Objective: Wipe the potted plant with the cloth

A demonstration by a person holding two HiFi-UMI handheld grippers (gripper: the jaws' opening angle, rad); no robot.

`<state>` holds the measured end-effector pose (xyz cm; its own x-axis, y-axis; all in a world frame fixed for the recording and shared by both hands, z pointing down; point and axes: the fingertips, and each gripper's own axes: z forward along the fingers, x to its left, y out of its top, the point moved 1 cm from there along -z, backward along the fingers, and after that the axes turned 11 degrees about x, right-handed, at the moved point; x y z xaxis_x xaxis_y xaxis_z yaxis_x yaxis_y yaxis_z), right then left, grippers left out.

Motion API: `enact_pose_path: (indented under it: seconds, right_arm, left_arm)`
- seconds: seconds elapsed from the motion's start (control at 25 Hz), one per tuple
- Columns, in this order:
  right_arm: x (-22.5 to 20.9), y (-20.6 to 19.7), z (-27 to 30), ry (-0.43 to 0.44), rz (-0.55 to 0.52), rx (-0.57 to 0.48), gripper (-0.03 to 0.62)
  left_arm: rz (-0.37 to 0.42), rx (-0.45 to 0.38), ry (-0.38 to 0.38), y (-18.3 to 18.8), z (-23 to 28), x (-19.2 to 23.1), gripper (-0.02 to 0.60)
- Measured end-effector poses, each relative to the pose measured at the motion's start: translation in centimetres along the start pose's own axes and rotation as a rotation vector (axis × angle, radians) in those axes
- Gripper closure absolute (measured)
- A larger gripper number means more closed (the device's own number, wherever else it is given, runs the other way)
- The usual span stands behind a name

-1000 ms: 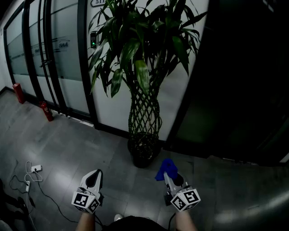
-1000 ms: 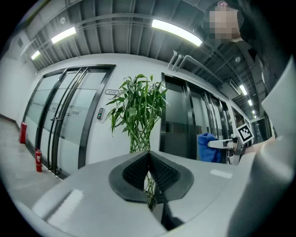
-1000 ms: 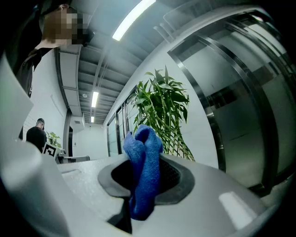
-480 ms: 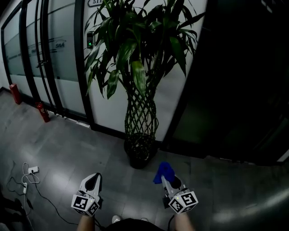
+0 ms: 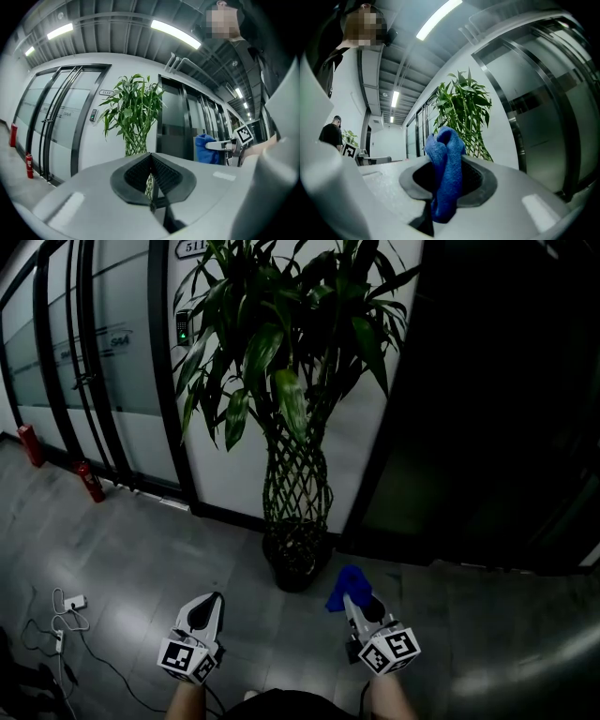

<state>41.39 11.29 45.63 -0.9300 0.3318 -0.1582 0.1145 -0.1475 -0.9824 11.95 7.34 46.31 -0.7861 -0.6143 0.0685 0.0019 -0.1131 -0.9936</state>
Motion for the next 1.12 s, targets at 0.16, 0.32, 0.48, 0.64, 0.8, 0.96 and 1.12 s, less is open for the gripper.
enact_pose_path:
  seconds: [0.16, 0.32, 0.48, 0.64, 0.8, 0.96, 1.12]
  right_arm:
    - [2.1, 0.1, 2.3, 0.020, -0.010, 0.007, 0.503]
    - [4.4, 0.7, 4.0, 0.020, -0.031, 0.001, 0.503]
    - [4.8, 1.0, 6.1, 0.036, -0.042, -0.006, 0.503]
    - [2.5, 2.0, 8.4, 0.074, -0.068, -0.025, 0.503]
    - [-1.0, 4.4, 10.9, 0.120, -0.092, -0.053, 0.503]
    - [-4.7, 8.3, 13.8, 0.190, -0.159, -0.093, 0.503]
    - [-6.2, 12.2, 16.5, 0.265, -0.255, -0.116, 0.503]
  left_arm:
    - [-0.003, 0.006, 0.004, 0.0, -0.9, 2.5, 0.575]
    - [0.001, 0.001, -0.011, -0.2, -1.6, 4.8, 0.574]
    - [0.005, 0.016, -0.023, -0.1, -0.2, 6.3, 0.575]
    - [0.040, 0.002, -0.020, 0.2, 2.8, 6.1, 0.575]
    - [0.046, 0.011, -0.013, 1.0, 7.5, 5.0, 0.575]
    - [0.058, -0.044, -0.066, 3.6, 13.7, 2.4, 0.575]
    - [0.096, -0.081, -0.100, 6.3, 18.5, -0.5, 0.575]
